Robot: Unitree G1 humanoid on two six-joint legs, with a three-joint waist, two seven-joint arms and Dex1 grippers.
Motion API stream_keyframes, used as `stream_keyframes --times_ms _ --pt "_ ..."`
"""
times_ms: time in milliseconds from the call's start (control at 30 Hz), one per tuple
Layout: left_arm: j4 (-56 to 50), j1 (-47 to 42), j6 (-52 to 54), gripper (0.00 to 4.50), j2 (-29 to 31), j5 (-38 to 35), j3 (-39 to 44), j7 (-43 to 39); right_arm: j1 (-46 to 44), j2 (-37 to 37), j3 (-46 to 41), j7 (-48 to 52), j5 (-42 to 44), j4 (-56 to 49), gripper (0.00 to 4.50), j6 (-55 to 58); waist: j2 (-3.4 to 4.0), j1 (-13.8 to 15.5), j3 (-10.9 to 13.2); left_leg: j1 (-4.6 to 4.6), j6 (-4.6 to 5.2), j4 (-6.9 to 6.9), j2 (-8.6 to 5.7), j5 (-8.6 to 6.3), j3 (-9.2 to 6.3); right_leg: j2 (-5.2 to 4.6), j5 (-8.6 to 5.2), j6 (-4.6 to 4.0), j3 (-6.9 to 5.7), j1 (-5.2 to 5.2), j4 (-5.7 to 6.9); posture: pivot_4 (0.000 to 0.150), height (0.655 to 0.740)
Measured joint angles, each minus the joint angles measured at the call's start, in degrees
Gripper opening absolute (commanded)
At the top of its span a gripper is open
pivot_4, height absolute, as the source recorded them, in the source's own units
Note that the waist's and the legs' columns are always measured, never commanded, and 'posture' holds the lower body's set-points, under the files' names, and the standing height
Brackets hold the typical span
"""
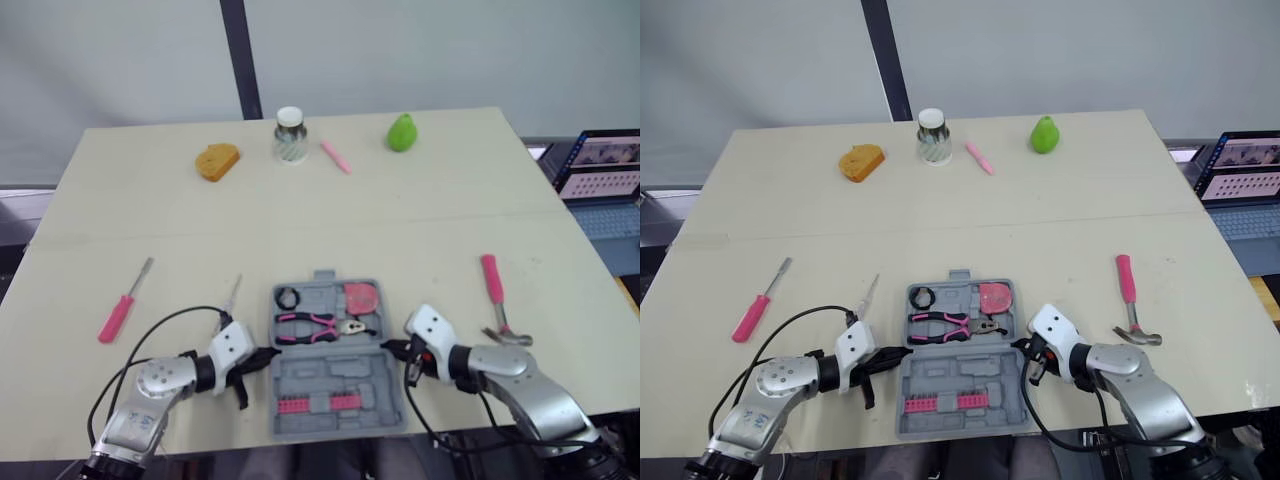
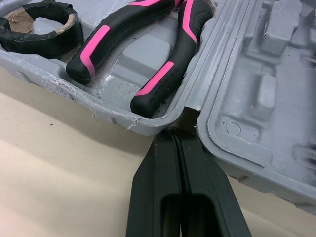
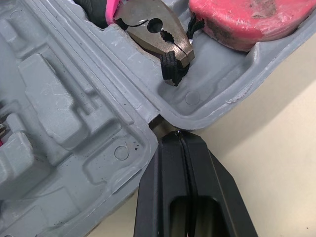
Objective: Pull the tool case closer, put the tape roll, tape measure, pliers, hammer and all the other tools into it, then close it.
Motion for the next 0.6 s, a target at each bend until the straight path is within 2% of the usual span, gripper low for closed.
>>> stream_keyframes --times_ms 600 --pt "-0.1 0.6 -0.5 0.05 0.0 0.0 0.3 0.0 0.0 0.0 0.0 0.0 0.0 0.0 0.00 0.1 0.00 -0.1 0.0 0.00 0.00 0.00 0.01 0.00 0.01 -0.01 0.00 0.00 0.00 -0.02 0.00 0.150 0.7391"
